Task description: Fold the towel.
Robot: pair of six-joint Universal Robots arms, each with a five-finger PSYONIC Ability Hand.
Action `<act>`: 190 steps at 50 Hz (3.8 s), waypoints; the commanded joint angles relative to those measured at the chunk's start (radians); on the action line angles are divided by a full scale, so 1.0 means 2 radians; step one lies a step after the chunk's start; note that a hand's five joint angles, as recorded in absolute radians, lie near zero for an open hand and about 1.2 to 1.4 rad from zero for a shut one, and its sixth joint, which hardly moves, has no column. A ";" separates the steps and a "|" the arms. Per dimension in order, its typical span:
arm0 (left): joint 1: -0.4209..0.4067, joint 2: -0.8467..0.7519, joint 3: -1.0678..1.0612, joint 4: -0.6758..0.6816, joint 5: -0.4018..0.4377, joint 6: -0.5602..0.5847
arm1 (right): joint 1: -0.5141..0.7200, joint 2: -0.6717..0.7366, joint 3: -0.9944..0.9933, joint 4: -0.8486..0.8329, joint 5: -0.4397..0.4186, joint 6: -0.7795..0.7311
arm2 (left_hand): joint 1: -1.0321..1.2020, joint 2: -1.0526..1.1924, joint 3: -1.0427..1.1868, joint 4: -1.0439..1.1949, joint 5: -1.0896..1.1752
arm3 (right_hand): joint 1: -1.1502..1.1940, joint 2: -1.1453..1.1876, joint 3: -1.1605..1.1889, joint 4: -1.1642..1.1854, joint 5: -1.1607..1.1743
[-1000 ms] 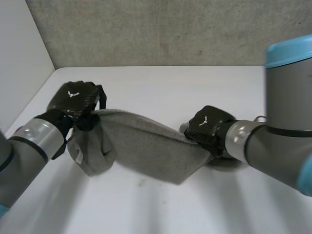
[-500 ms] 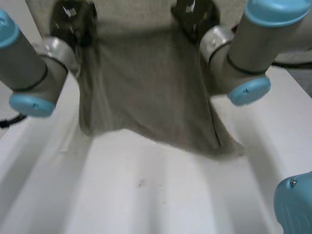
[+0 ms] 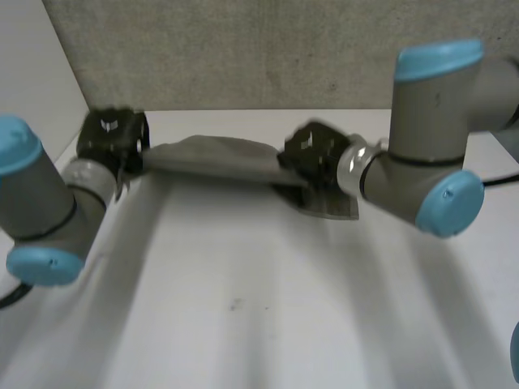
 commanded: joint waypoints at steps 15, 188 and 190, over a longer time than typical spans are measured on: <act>0.040 0.037 -0.099 0.001 0.007 -0.001 | -0.019 -0.005 0.206 -0.215 0.016 0.126 | 0.097 0.089 0.089 0.089 0.096 | -0.203 -0.204 -0.202 -0.206 -0.219; 0.052 0.075 -0.116 0.001 0.027 -0.001 | -0.143 0.138 0.024 -0.156 -0.052 0.087 | 0.097 0.089 0.089 0.089 0.096 | -0.202 -0.203 -0.201 -0.205 -0.218; 0.053 0.075 -0.116 0.001 0.027 -0.001 | -0.142 0.138 0.022 -0.156 -0.052 0.087 | 0.097 0.089 0.089 0.089 0.096 | -0.202 -0.203 -0.201 -0.205 -0.218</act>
